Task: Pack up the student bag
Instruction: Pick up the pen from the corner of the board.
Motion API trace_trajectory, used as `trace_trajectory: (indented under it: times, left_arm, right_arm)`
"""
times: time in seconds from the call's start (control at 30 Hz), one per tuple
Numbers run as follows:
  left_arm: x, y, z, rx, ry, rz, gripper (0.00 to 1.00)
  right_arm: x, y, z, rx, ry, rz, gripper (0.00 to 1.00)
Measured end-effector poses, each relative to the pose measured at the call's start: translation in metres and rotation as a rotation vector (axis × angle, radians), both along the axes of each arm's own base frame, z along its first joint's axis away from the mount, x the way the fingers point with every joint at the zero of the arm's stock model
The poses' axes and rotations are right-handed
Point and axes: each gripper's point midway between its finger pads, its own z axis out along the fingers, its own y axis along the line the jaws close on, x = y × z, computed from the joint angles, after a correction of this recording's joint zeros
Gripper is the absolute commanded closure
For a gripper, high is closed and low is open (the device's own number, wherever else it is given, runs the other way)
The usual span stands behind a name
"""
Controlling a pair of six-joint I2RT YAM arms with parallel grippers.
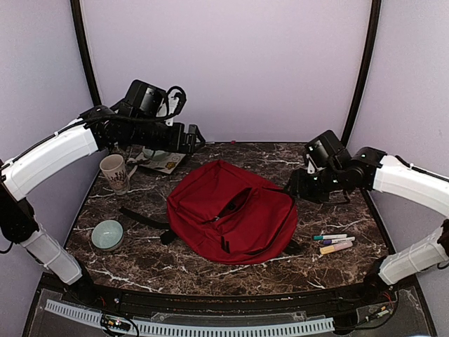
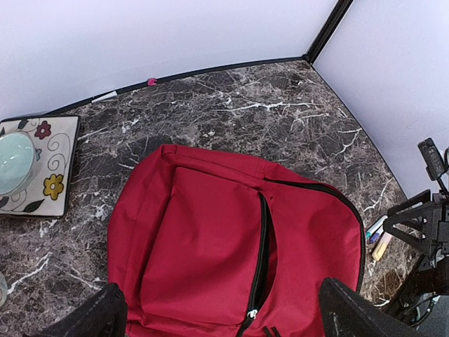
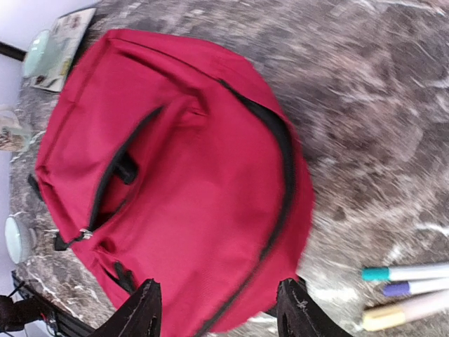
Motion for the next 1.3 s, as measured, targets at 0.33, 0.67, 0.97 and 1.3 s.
trace_trajectory:
  times: [0.33, 0.67, 0.97, 1.3]
  left_arm:
    - [0.001, -0.010, -0.003, -0.030, 0.019, -0.026, 0.02]
    - [-0.001, -0.011, -0.014, -0.033, 0.046, -0.023, 0.03]
    - [-0.009, -0.003, -0.011, -0.039, 0.042, -0.019, 0.03]
    - [-0.014, 0.002, -0.010, -0.047, 0.044, -0.012, 0.03]
  right_arm:
    - [-0.057, -0.088, -0.054, -0.078, 0.249, -0.317, 0.33]
    - [-0.100, -0.125, -0.098, -0.054, 0.406, -0.607, 0.32]
    - [-0.114, -0.150, -0.132, -0.063, 0.480, -0.779, 0.35]
    - [-0.098, -0.150, -0.159, -0.066, 0.512, -0.786, 0.51]
